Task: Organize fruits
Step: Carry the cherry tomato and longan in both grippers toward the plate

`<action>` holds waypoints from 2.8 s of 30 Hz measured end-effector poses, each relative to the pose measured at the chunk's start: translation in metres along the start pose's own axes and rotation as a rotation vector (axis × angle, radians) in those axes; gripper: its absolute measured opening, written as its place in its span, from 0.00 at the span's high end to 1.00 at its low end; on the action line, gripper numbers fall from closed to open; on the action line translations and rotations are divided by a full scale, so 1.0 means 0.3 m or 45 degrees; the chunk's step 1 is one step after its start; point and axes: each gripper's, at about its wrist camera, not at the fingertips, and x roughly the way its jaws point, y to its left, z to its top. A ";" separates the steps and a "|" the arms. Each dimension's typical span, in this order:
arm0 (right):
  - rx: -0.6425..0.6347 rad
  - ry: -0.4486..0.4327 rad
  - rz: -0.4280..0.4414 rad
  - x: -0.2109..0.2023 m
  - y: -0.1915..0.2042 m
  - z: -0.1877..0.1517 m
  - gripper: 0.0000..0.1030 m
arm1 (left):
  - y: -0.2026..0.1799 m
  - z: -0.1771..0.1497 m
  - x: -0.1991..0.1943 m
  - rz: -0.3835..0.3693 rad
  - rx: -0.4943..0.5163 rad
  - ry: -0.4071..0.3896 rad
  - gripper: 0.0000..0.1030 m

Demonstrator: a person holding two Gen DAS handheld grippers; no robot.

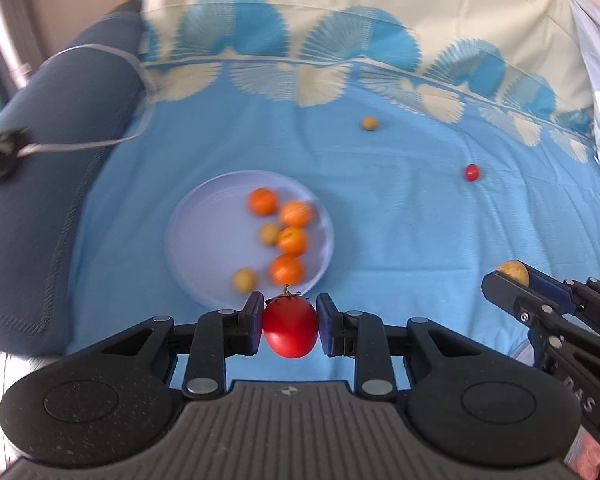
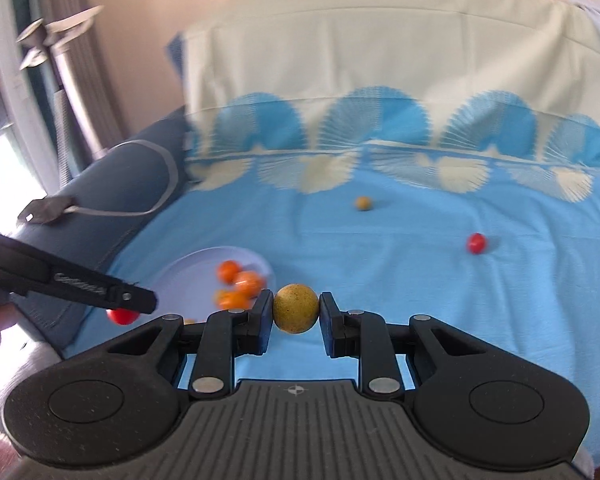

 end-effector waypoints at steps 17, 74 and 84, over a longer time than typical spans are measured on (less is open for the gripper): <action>-0.184 0.021 0.113 -0.190 0.343 -0.102 0.75 | 0.192 -0.231 -0.210 -0.013 -0.123 -0.096 0.70; -0.166 0.163 0.077 0.088 0.314 -0.009 0.75 | 0.294 -0.007 0.019 -0.005 -0.236 -0.023 0.70; -0.160 0.206 0.067 0.278 0.278 0.045 0.75 | 0.308 0.118 0.173 0.006 -0.219 0.013 0.70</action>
